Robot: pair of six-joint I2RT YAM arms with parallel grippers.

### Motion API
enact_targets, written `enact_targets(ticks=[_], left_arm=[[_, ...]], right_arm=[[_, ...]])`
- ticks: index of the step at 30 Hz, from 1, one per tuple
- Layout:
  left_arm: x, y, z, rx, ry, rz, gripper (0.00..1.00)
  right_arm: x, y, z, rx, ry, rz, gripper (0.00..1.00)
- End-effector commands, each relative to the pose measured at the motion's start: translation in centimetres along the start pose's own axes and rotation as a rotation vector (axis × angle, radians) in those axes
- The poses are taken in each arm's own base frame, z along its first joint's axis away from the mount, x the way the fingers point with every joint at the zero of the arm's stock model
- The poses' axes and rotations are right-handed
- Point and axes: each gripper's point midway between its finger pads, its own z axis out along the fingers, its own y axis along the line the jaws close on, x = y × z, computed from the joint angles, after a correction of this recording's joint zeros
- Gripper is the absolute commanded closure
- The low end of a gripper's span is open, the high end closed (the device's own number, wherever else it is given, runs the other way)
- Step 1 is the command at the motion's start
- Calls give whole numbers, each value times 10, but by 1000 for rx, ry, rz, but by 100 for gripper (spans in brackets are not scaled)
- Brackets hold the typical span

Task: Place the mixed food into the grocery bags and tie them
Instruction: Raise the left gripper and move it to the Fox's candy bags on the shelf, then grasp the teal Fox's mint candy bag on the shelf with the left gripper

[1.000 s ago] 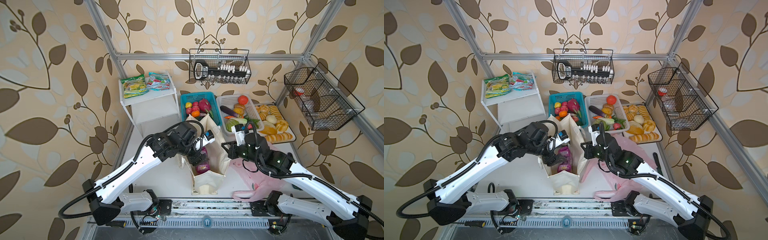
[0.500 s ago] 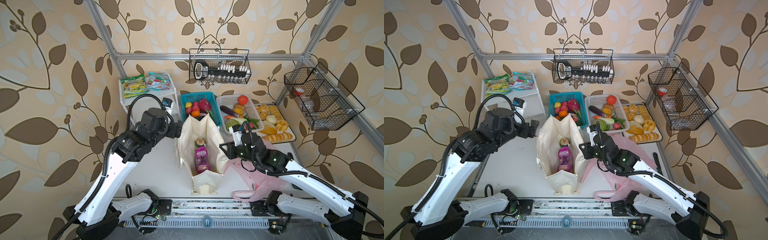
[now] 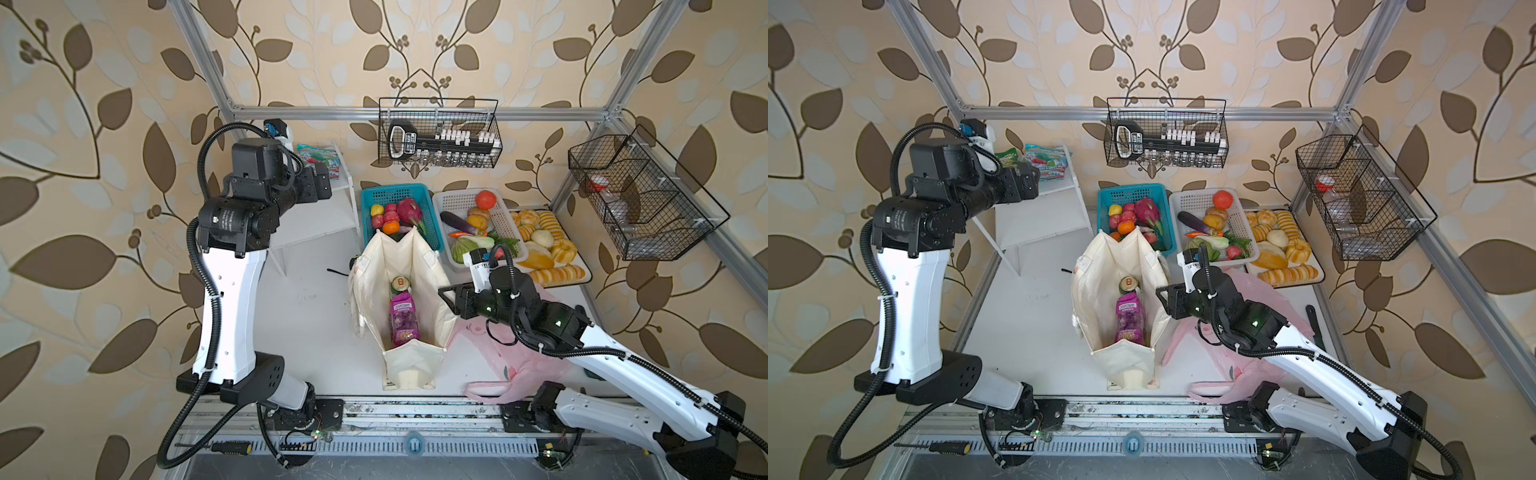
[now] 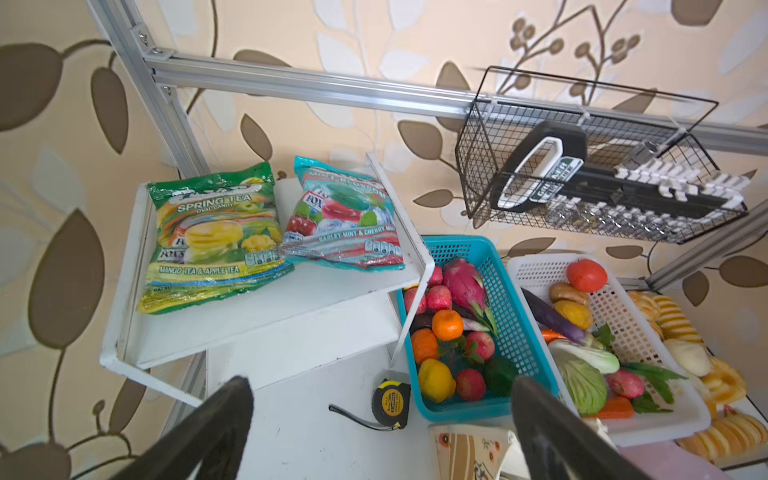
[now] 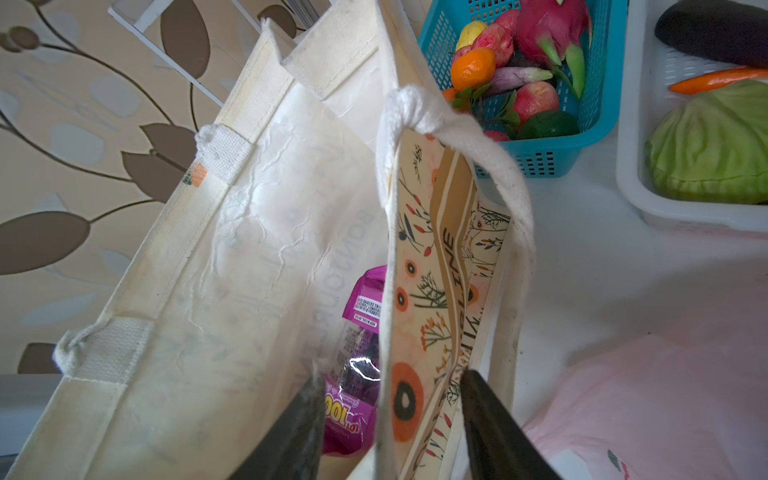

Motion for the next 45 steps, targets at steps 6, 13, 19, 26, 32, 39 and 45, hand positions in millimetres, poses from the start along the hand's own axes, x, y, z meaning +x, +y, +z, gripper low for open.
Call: enact_targets(ticks=[6,13,19,26,32,39,45], left_arm=[[-2,26,58,127,77,-245,10],[-19,47,104,188,20,-296,10],[-20,68,135,205,11,-352,13],[-12,62,172,310,59,-382,20],[-1,70,191,285,83,-393,24],[-5,62,187,335,75,-380,54],[-27,51,167,388,8,-362,89]], right_arm=[[-9,10,-6,-41,-17,6,44],[-4,12,-1,-52,7,8,43],[-4,11,0,-47,5,11,42],[-3,10,0,-42,10,10,41],[0,8,3,-36,19,22,40],[-1,7,4,-32,16,38,39],[1,6,4,-28,20,47,38]])
